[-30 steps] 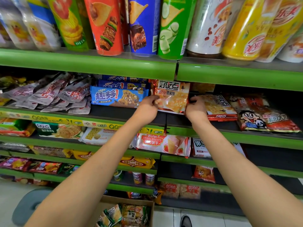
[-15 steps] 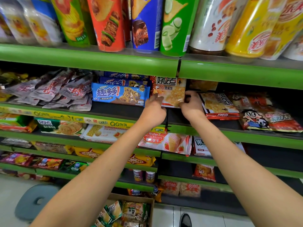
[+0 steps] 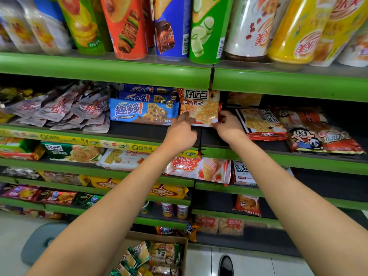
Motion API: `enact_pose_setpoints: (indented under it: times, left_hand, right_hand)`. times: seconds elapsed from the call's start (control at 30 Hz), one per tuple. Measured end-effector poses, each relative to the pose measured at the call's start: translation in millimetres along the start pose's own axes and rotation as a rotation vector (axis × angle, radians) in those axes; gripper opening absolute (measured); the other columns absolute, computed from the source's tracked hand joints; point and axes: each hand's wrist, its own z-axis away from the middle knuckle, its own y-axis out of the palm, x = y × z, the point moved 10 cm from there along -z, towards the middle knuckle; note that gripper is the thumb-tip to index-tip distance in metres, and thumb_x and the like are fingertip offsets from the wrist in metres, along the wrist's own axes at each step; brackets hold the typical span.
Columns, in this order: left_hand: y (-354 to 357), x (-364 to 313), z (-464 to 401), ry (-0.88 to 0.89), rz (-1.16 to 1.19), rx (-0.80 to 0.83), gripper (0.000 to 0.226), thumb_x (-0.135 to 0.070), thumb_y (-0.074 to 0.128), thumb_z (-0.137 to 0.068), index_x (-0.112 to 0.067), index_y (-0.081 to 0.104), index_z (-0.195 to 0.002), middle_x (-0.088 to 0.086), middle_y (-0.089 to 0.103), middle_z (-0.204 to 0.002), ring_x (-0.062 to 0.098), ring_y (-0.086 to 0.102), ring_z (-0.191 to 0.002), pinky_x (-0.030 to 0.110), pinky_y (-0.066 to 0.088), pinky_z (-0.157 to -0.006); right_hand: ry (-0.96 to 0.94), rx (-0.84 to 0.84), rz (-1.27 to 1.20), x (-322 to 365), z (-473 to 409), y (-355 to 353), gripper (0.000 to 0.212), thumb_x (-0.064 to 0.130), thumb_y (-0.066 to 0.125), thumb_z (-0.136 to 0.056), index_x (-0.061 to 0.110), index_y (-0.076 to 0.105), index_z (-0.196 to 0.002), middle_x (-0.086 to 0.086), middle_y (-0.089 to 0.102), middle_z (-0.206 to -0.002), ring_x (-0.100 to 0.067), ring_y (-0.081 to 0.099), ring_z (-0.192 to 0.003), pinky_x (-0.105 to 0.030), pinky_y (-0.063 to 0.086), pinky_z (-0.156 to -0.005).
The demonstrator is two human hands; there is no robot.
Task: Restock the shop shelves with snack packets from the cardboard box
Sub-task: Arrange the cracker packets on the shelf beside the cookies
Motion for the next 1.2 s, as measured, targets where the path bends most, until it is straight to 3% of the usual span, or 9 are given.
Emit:
enact_pose_setpoints:
  times: [0.2, 0.33, 0.43, 0.5, 0.67, 0.8, 0.93, 1.1, 1.2]
  left_hand:
    - [-3.5, 4.7, -2.4, 0.005, 0.062, 0.01, 0.047, -0.013, 0.051, -0.094, -0.016, 0.052, -0.141, 0.001, 0.028, -0.16, 0.025, 0.02, -0.147, 0.035, 0.02, -0.119]
    - [-10.1, 0.7, -4.7, 0.006, 0.103, -0.002, 0.042, -0.012, 0.051, -0.095, -0.014, 0.055, -0.137, 0.006, 0.041, -0.151, 0.028, 0.035, -0.139, 0.033, 0.028, -0.114]
    - [-10.7, -6.4, -6.0, 0.015, 0.178, 0.0, 0.036, -0.012, 0.051, -0.094, -0.015, 0.061, -0.129, 0.009, 0.054, -0.138, 0.028, 0.056, -0.118, 0.033, 0.049, -0.092]
    - [-7.5, -15.9, -7.2, 0.032, 0.226, 0.006, 0.032, -0.013, 0.051, -0.094, -0.016, 0.064, -0.123, 0.008, 0.062, -0.127, 0.025, 0.063, -0.1, 0.028, 0.051, -0.076]
    - [13.5, -66.2, -17.5, 0.145, 0.198, 0.046, 0.029, -0.013, 0.05, -0.093, -0.016, 0.07, -0.114, 0.006, 0.07, -0.118, 0.025, 0.063, -0.105, 0.027, 0.047, -0.081]
    - [43.0, -116.3, -38.3, 0.223, 0.006, 0.12, 0.031, -0.018, 0.051, -0.095, -0.016, 0.067, -0.122, 0.01, 0.066, -0.127, 0.03, 0.061, -0.113, 0.028, 0.046, -0.086]
    - [71.4, -155.5, -65.4, 0.255, -0.156, 0.209, 0.039, -0.025, 0.043, -0.099, -0.016, 0.058, -0.134, 0.011, 0.054, -0.144, 0.03, 0.054, -0.125, 0.03, 0.044, -0.094]
    - [103.1, -171.1, -94.0, 0.203, -0.285, 0.289, 0.057, -0.05, 0.033, -0.102, -0.01, 0.053, -0.137, 0.016, 0.05, -0.146, 0.033, 0.052, -0.129, 0.035, 0.042, -0.098]
    - [112.2, -172.5, -99.7, 0.162, -0.356, 0.298, 0.06, -0.05, 0.026, -0.104, -0.012, 0.048, -0.143, 0.016, 0.043, -0.152, 0.035, 0.045, -0.135, 0.039, 0.038, -0.106]
  right_hand:
    - [0.027, 0.014, -0.025, -1.3, 2.3, 1.1, 0.055, 0.019, 0.061, -0.092, 0.018, 0.044, -0.145, -0.007, 0.054, -0.142, -0.027, 0.054, -0.125, -0.026, 0.039, -0.087]
    - [0.025, 0.044, -0.012, 3.8, 11.7, -2.4, 0.054, 0.023, 0.062, -0.092, 0.019, 0.046, -0.143, -0.005, 0.056, -0.139, -0.025, 0.057, -0.117, -0.026, 0.04, -0.081]
    - [-0.049, 0.065, 0.039, 10.9, 31.0, -16.2, 0.047, 0.023, 0.06, -0.092, 0.021, 0.05, -0.138, -0.006, 0.056, -0.135, -0.02, 0.056, -0.105, -0.026, 0.04, -0.079]
    - [-0.133, 0.008, 0.109, 13.7, 47.9, -37.1, 0.038, 0.023, 0.059, -0.093, 0.019, 0.056, -0.13, -0.006, 0.056, -0.132, -0.018, 0.054, -0.102, -0.024, 0.038, -0.081]
    - [-0.121, -0.112, 0.171, -6.1, 75.8, -88.7, 0.025, 0.021, 0.058, -0.091, 0.015, 0.062, -0.116, 0.0, 0.063, -0.096, -0.021, 0.059, -0.089, -0.029, 0.043, -0.073]
    - [-0.058, -0.132, 0.223, -30.7, 81.0, -110.5, 0.034, 0.024, 0.057, -0.09, 0.017, 0.056, -0.124, -0.003, 0.065, -0.094, -0.023, 0.06, -0.08, -0.032, 0.043, -0.07]
    - [0.005, -0.154, 0.236, -50.7, 80.5, -124.7, 0.042, 0.022, 0.056, -0.088, 0.016, 0.05, -0.129, 0.003, 0.062, -0.075, -0.018, 0.058, -0.07, -0.03, 0.039, -0.061]
    - [0.16, -0.099, 0.179, -69.2, 70.1, -130.0, 0.056, 0.028, 0.06, -0.087, 0.017, 0.04, -0.138, -0.011, 0.065, -0.103, -0.032, 0.062, -0.096, -0.034, 0.048, -0.077]
    - [0.234, -0.07, 0.003, -72.7, 64.8, -132.1, 0.044, 0.03, 0.064, -0.085, 0.024, 0.048, -0.126, -0.006, 0.065, -0.102, -0.024, 0.063, -0.084, -0.03, 0.049, -0.069]
